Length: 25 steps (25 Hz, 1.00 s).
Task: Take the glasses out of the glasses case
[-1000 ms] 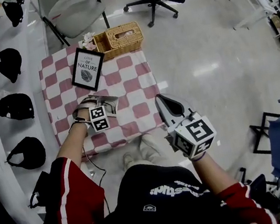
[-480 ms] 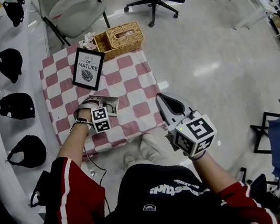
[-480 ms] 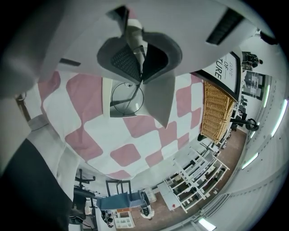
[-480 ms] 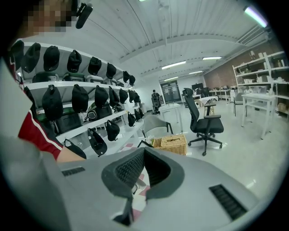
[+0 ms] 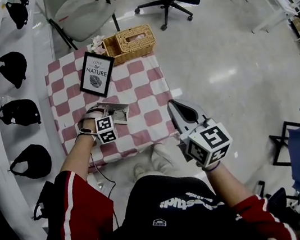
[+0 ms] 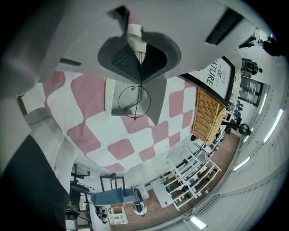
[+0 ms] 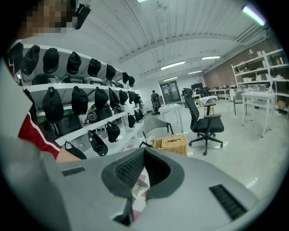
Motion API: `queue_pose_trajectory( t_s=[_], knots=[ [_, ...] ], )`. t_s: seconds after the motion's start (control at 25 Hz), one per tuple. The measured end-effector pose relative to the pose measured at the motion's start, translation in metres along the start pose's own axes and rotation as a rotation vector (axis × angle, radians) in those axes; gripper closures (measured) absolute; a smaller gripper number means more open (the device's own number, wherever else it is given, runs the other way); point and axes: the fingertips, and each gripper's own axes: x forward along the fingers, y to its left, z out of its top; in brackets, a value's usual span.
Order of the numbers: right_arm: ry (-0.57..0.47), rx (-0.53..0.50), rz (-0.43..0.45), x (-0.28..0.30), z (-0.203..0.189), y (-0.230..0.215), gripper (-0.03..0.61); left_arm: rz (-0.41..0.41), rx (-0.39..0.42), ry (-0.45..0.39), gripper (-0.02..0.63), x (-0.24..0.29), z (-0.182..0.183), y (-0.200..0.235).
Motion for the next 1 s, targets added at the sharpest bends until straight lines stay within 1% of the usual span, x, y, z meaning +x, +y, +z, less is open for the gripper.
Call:
queue_pose_trajectory(
  t_s=[0.36, 0.76, 1.0],
  knots=[
    [-0.017, -0.002, 0.01, -0.005, 0.01, 0.007, 0.581, 0.057, -0.028, -0.022, 0.604, -0.021, 0.005, 0.003],
    [-0.048, -0.02, 0.042, -0.019, 0.029, 0.021, 0.581, 0.129, -0.115, -0.04, 0.604, -0.052, 0.01, 0.007],
    [-0.071, -0.028, 0.052, -0.03, 0.038, 0.029, 0.581, 0.186, -0.148, -0.048, 0.604, -0.075, 0.014, 0.01]
  ],
)
